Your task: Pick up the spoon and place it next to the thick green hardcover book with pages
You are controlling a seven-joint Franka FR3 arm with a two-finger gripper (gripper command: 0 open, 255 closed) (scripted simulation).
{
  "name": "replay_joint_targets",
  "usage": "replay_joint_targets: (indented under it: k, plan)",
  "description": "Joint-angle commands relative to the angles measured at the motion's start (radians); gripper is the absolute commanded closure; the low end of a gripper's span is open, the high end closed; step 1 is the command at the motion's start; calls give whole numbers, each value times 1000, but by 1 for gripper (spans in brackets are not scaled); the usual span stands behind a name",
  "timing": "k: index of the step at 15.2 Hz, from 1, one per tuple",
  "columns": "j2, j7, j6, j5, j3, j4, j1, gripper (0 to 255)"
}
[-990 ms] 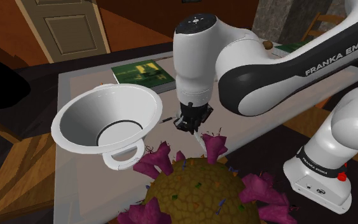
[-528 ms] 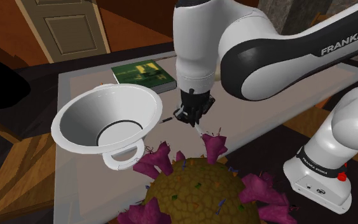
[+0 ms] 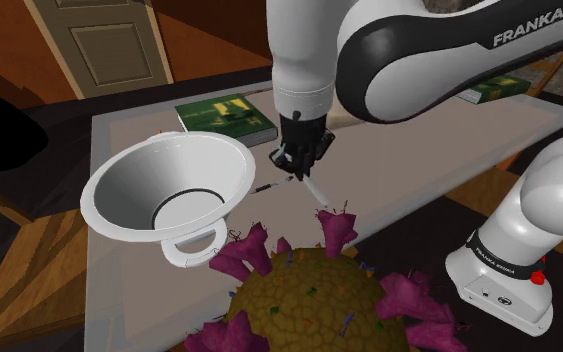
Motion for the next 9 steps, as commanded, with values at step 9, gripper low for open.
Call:
replay_joint_targets:
  k: [9]
  plan:
    - [193, -122, 32, -152, -85, 142, -124, 255]
